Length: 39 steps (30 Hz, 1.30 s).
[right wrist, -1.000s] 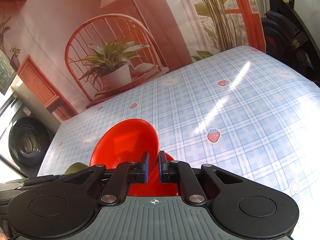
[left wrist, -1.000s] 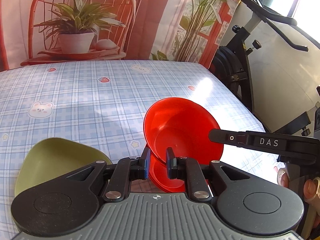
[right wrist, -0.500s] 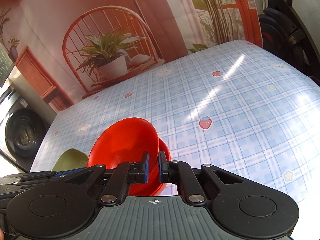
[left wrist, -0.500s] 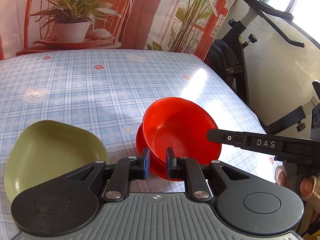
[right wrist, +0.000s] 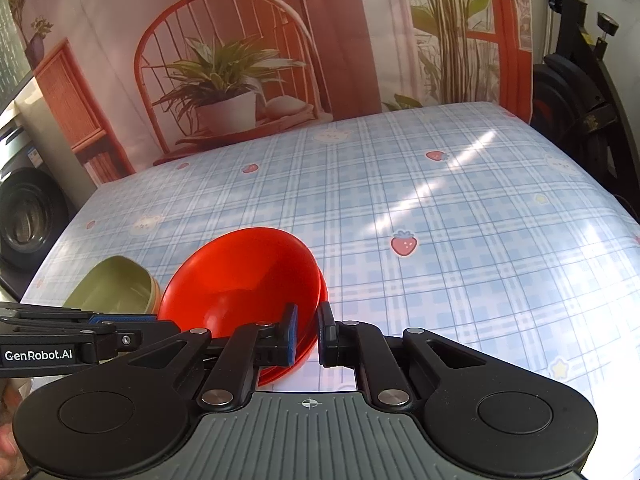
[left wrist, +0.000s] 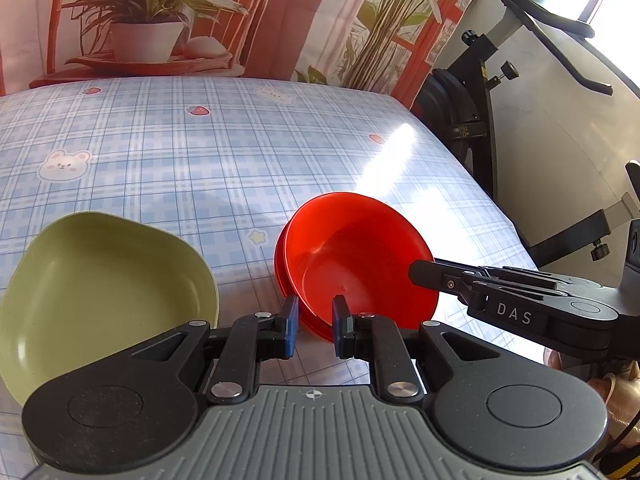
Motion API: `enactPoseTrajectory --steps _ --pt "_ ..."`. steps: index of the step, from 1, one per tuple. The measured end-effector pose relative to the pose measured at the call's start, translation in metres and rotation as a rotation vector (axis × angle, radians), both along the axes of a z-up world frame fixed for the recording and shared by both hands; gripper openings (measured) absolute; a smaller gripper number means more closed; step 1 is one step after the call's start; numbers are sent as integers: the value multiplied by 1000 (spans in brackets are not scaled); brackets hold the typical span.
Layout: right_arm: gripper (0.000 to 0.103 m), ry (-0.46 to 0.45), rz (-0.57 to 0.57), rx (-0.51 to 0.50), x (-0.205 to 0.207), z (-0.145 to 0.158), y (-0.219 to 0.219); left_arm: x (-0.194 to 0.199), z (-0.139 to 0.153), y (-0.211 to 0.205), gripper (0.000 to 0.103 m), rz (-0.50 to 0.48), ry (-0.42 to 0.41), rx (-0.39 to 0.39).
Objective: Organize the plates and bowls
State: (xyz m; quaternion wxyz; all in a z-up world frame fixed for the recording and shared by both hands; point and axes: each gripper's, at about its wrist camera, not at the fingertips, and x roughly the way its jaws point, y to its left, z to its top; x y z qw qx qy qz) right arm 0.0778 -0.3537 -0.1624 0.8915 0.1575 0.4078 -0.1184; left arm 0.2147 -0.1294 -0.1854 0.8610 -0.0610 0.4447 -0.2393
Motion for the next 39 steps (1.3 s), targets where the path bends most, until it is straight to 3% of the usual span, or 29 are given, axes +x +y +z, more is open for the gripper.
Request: enactPoseTrajectory --steps 7,20,39 --pt "16 -29 28 -64 -2 2 12 1 2 8 23 26 6 -35" --pt "18 -143 -97 -60 -23 -3 8 6 -4 7 24 54 13 -47" --pt "18 -129 -131 46 -20 -31 6 11 -25 1 24 40 48 -67"
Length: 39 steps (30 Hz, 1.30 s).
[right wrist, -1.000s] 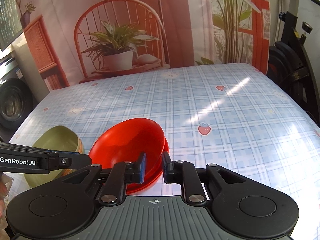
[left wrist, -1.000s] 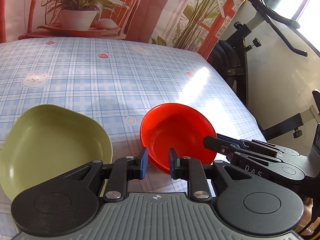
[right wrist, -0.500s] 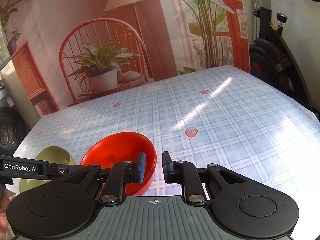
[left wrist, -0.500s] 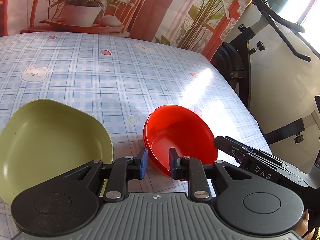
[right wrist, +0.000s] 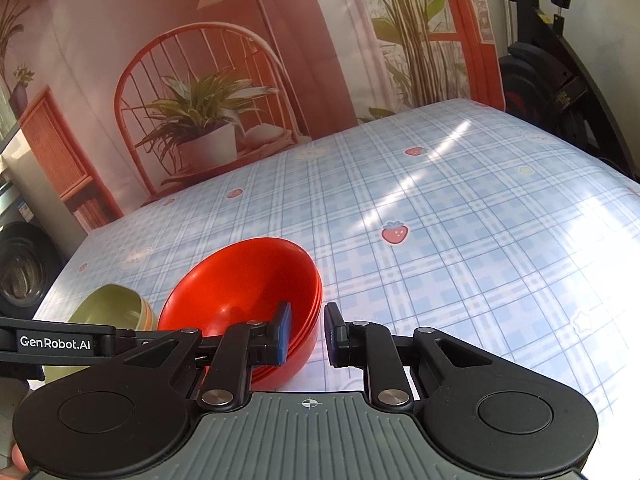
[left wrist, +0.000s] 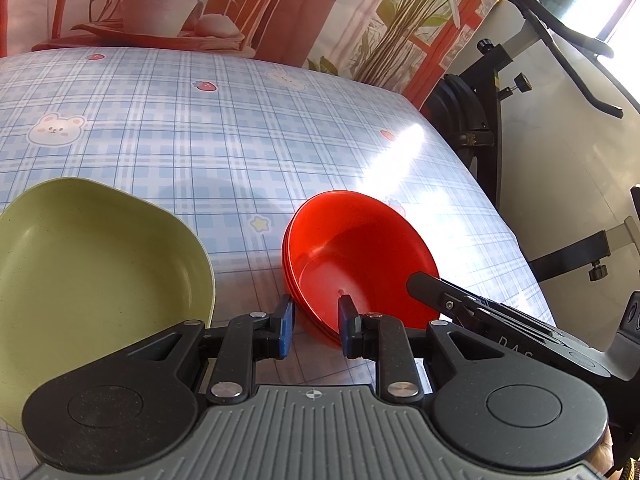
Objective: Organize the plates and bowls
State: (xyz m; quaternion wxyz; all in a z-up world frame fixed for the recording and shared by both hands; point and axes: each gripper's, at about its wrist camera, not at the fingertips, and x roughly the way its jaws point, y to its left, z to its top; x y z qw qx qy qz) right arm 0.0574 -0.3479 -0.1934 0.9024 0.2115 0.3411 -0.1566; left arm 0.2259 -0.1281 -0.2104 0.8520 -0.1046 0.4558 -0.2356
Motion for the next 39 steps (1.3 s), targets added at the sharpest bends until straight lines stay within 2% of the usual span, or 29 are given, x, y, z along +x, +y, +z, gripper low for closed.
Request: enactPoseTrajectory --steps 12,19,28,34,39 --pt "15 5 -9 14 -1 -1 0 -3 0 0 24 -6 -12 -9" --pt "15 -11 -27 4 -2 14 1 -5 11 -1 24 -25 -39 -14" --pt "14 -57 -15 -12 2 46 14 -17 39 9 24 -12 -114 -9" --pt "14 -93 12 -39 9 70 28 -25 70 21 24 3 -172 -5" --pt "15 -111 54 -53 24 91 41 -26 98 34 24 16 -216 29"
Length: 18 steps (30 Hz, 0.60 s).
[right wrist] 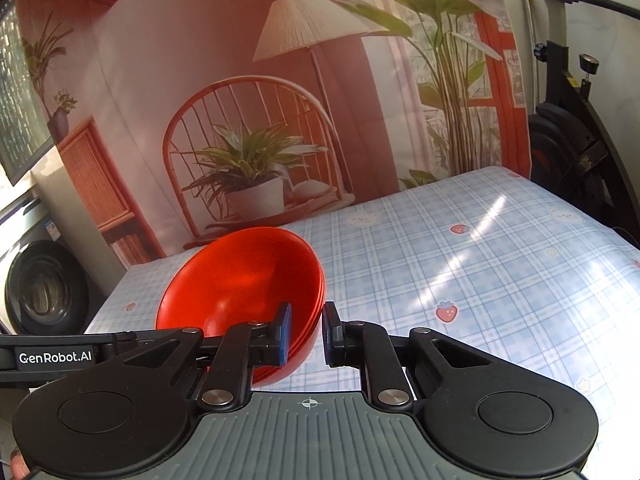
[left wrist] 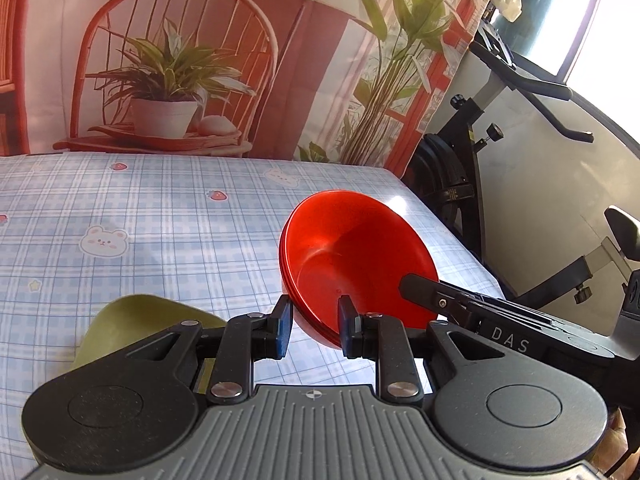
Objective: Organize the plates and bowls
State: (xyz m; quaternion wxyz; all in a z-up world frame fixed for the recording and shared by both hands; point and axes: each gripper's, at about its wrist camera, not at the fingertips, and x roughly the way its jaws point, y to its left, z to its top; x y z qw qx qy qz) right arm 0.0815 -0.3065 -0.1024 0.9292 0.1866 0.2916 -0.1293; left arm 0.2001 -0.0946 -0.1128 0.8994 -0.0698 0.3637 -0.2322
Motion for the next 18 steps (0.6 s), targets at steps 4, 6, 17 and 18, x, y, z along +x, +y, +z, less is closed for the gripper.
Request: enactPoseTrajectory --steps 4,6,17,18 --pt "14 -16 27 15 19 18 11 -1 20 10 25 18 -47 42" --pt "14 -29 42 13 28 29 18 -1 31 19 24 32 -63 45" --pt "14 -131 127 7 71 80 64 -10 89 68 25 101 -172 88" --pt "13 -138 129 12 72 82 68 -11 92 73 25 107 -177 93"
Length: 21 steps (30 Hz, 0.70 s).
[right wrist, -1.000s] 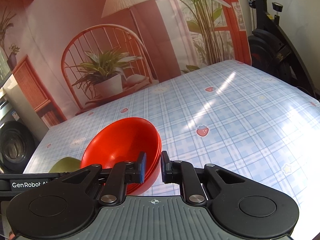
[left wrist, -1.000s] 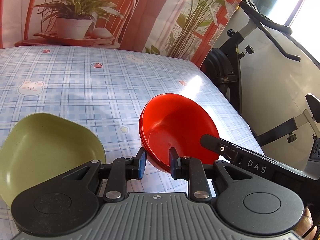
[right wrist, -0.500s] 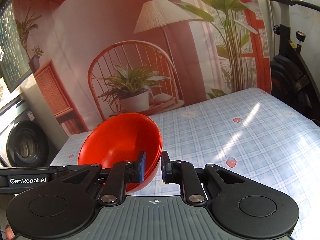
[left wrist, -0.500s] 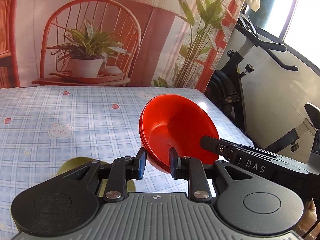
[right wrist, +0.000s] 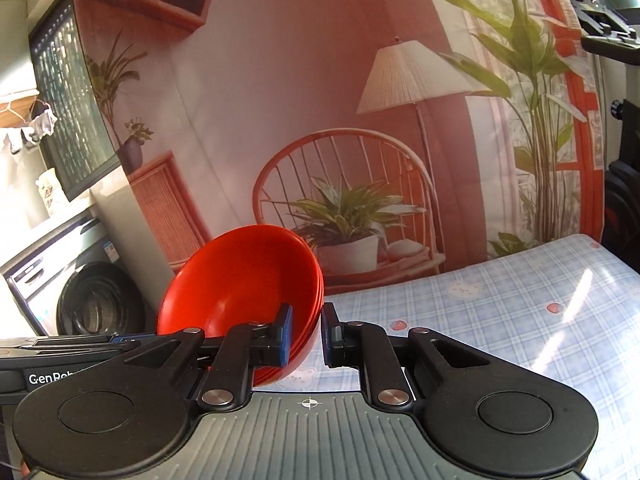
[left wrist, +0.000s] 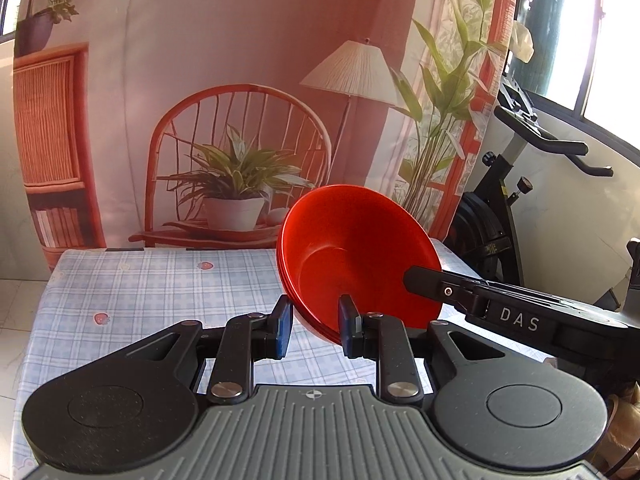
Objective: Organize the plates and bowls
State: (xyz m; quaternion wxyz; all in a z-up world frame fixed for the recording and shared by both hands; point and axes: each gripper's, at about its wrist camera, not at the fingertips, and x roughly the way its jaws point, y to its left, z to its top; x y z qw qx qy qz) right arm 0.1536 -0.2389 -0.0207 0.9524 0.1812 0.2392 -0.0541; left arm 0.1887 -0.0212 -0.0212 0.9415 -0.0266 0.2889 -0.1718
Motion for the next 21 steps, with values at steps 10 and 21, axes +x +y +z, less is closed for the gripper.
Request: enactPoseTrajectory --steps 10,21 --pt "13 4 20 34 4 -20 39 -11 -6 34 25 31 19 26" --pt "13 91 29 27 4 -63 51 -2 -57 50 26 28 134 18"
